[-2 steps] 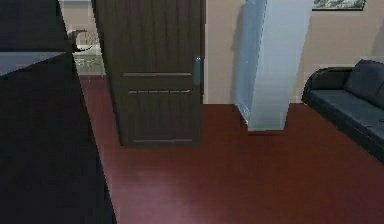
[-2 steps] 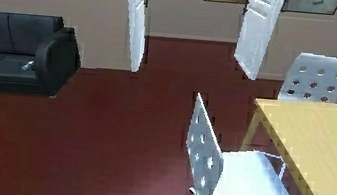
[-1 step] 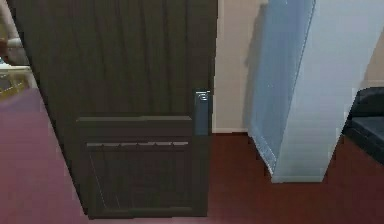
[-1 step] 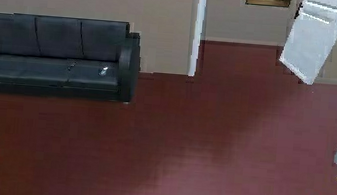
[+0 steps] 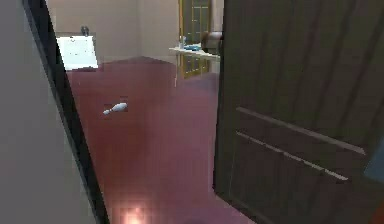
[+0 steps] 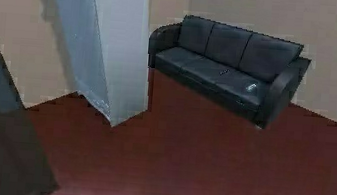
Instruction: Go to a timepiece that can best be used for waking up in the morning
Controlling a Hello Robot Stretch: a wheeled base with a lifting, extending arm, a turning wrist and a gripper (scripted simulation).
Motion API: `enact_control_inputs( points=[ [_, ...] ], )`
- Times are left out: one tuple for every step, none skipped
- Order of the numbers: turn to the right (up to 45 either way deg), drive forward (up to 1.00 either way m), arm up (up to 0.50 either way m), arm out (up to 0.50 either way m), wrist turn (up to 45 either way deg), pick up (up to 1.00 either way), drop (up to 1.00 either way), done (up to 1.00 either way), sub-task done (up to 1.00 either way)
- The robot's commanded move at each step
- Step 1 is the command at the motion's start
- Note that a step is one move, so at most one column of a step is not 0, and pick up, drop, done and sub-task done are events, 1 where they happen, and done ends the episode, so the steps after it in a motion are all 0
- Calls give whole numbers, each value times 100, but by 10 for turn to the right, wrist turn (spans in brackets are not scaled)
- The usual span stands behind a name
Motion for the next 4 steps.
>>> enact_control_inputs(
  points=[
    [0, 90, 0, 0, 0, 0, 0, 0, 0],
    [-450, 0, 0, 0, 0, 0, 0, 0, 0],
    [0, 30, 0, 0, 0, 0, 0, 0, 0],
    [30, 0, 0, 0, 0, 0, 0, 0, 0]
  ],
)
